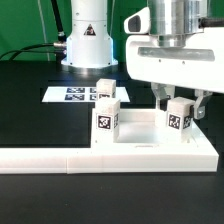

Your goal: Assemble square table

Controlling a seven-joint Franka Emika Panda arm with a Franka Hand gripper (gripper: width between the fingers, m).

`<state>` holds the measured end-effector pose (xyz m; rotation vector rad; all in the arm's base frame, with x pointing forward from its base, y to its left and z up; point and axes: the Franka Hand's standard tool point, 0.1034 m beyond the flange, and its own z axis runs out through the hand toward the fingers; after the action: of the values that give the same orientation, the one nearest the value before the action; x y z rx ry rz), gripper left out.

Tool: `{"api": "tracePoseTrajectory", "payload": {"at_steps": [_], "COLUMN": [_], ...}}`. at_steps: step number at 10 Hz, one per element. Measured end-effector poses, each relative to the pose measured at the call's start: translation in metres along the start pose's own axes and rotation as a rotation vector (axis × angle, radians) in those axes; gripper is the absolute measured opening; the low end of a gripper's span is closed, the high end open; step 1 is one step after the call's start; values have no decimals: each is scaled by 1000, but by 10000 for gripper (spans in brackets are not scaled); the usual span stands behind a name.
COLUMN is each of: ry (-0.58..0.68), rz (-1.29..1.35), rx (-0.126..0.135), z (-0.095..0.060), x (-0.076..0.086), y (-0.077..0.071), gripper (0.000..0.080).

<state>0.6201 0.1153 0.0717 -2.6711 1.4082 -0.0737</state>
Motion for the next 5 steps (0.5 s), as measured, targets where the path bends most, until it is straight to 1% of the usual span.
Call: {"api": "tracePoseTrajectory", "payload": {"at_steps": [1, 2, 3, 5], "ry": [0, -1, -2, -3], "rz": [-93, -139, -248, -468], "rx": [0, 1, 3, 8], "z": [0, 0, -1, -2], "x": [0, -1, -3, -5], "y": [0, -1, -2, -4], "gripper": [606, 606, 641, 647]}}
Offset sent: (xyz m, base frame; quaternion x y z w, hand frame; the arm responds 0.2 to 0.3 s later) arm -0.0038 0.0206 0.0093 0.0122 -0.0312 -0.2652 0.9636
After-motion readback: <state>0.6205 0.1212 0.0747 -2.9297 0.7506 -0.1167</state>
